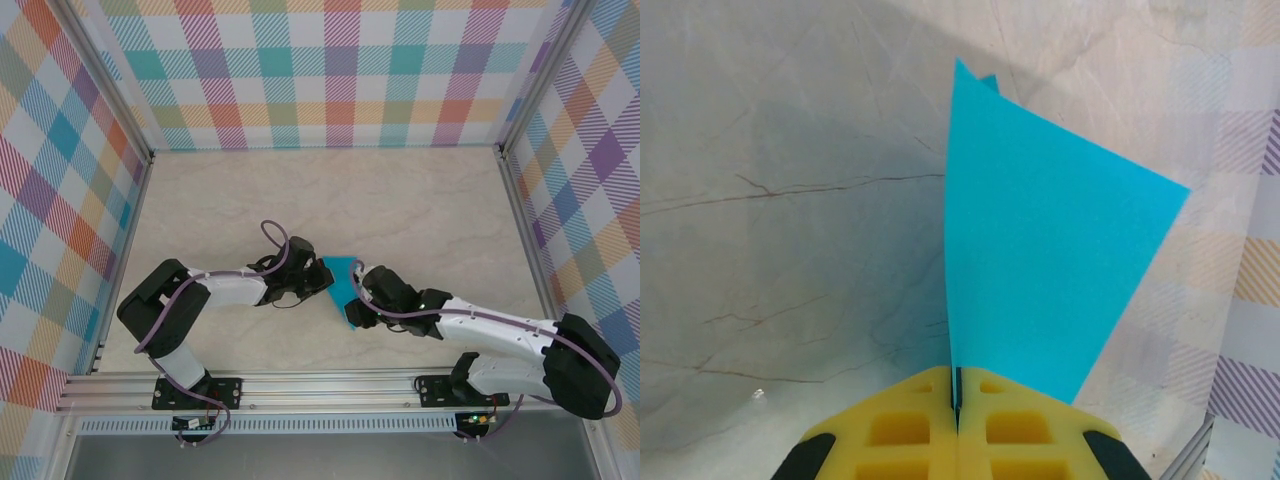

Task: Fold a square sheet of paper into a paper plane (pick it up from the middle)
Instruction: Fold the wing for the fifth time at the center of the table.

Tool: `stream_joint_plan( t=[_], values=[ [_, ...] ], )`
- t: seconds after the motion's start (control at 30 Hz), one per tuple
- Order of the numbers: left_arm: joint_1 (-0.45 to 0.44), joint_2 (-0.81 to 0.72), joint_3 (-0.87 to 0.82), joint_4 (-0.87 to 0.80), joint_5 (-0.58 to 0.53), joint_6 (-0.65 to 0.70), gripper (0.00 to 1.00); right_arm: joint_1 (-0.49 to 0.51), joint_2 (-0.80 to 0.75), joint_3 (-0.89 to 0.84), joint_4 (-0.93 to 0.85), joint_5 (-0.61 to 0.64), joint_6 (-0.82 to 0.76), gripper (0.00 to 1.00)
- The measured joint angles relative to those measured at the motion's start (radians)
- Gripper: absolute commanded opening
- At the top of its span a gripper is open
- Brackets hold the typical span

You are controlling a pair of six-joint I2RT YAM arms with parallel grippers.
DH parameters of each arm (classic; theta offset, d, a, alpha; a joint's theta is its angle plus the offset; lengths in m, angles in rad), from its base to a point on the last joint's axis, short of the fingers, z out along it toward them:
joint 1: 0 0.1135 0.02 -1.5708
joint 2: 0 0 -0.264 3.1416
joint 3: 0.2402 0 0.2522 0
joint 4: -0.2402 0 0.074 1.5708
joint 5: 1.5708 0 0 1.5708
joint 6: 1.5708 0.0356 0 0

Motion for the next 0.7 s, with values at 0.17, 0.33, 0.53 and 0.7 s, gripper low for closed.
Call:
stream_joint_plan(
  t=[0.17,0.33,0.53,0.7],
  values=[
    [-0.008,0.019,0.002,0.017,0.013,-0.002,0.05,0.065,0.088,0.002,-0.004,0.109,-0.007,0.5],
    [-0.01,0.048,0.014,0.018,0.031,-0.003,0.06,0.097,0.137,0.013,-0.004,0.186,-0.008,0.53],
    [-0.011,0.08,0.038,0.025,0.048,-0.003,0.06,0.122,0.206,0.053,-0.004,0.235,-0.009,0.5],
    [-0.011,0.089,0.054,0.026,0.059,-0.003,0.06,0.139,0.251,0.076,-0.003,0.267,-0.013,0.46]
  ],
)
